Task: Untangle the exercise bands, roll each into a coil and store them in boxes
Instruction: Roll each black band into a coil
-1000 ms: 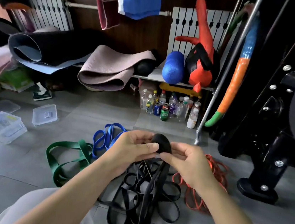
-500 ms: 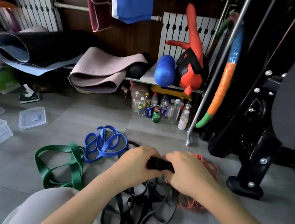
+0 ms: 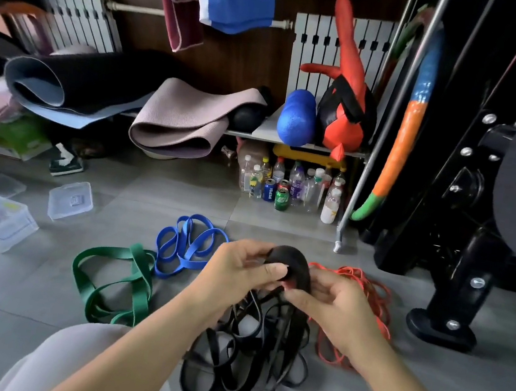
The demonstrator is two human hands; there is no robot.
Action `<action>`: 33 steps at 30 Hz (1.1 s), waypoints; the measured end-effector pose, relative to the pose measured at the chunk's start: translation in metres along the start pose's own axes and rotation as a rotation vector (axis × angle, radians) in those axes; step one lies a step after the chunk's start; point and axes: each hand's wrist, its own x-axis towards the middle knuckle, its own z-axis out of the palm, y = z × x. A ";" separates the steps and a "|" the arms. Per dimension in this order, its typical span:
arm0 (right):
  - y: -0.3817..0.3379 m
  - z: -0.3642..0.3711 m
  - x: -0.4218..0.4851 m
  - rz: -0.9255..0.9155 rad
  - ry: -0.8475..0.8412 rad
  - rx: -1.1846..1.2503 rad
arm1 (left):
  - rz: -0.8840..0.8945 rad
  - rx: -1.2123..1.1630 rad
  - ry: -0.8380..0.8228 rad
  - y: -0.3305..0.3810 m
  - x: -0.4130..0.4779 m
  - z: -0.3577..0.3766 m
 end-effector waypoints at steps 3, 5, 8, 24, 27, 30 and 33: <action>0.001 0.002 -0.005 -0.090 0.049 0.084 | -0.047 -0.228 -0.029 0.003 -0.003 0.006; 0.000 0.002 -0.006 -0.128 0.057 0.115 | -0.083 -0.315 -0.013 0.003 -0.007 0.011; -0.002 0.002 -0.006 -0.149 0.051 0.119 | -0.101 -0.396 -0.011 0.003 -0.012 0.018; 0.009 -0.005 -0.013 -0.202 -0.126 -0.643 | 0.034 0.677 -0.040 0.002 -0.016 0.003; 0.010 -0.008 -0.011 -0.174 -0.112 -0.630 | -0.027 0.627 -0.048 0.002 -0.014 0.000; 0.006 -0.014 -0.007 -0.113 -0.030 -0.448 | -0.049 0.654 0.006 -0.001 -0.011 0.001; 0.004 -0.017 -0.004 -0.107 0.046 -0.366 | -0.031 0.462 0.048 -0.002 -0.006 0.002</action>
